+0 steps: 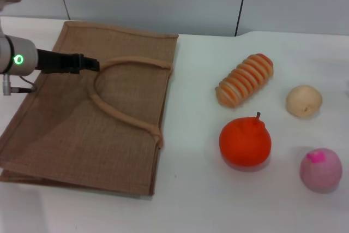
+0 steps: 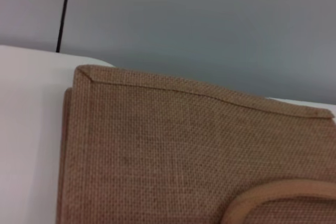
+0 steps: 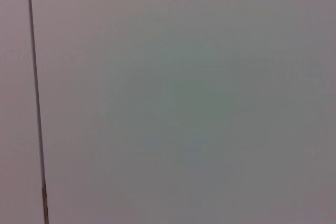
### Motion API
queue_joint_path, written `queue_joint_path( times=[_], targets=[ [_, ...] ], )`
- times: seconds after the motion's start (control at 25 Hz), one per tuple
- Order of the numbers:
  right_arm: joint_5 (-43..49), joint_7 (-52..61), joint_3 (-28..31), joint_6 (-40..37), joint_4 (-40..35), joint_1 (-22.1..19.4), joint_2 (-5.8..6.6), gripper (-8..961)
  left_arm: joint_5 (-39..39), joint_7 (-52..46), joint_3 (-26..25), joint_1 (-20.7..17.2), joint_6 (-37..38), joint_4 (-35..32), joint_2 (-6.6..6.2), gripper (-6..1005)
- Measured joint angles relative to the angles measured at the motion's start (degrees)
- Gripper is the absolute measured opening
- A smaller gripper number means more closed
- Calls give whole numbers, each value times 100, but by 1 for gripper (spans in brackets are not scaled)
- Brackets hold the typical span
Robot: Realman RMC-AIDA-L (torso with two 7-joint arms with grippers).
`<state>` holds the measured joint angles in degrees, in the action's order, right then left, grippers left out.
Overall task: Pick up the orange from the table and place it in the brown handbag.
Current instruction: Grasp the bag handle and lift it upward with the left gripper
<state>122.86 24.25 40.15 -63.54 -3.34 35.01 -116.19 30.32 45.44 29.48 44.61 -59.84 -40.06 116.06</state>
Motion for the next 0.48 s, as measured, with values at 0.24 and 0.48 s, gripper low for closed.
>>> queue_joint_path(
  times=[0.24, 0.48],
  targets=[
    [1, 0, -3, 0, 1, 22, -7, 879, 9, 68, 271, 128, 366, 287, 4, 604],
    [1, 0, 17, -7, 1, 26, -9, 879, 9, 145, 355, 191, 525, 457, 5, 604]
  ],
)
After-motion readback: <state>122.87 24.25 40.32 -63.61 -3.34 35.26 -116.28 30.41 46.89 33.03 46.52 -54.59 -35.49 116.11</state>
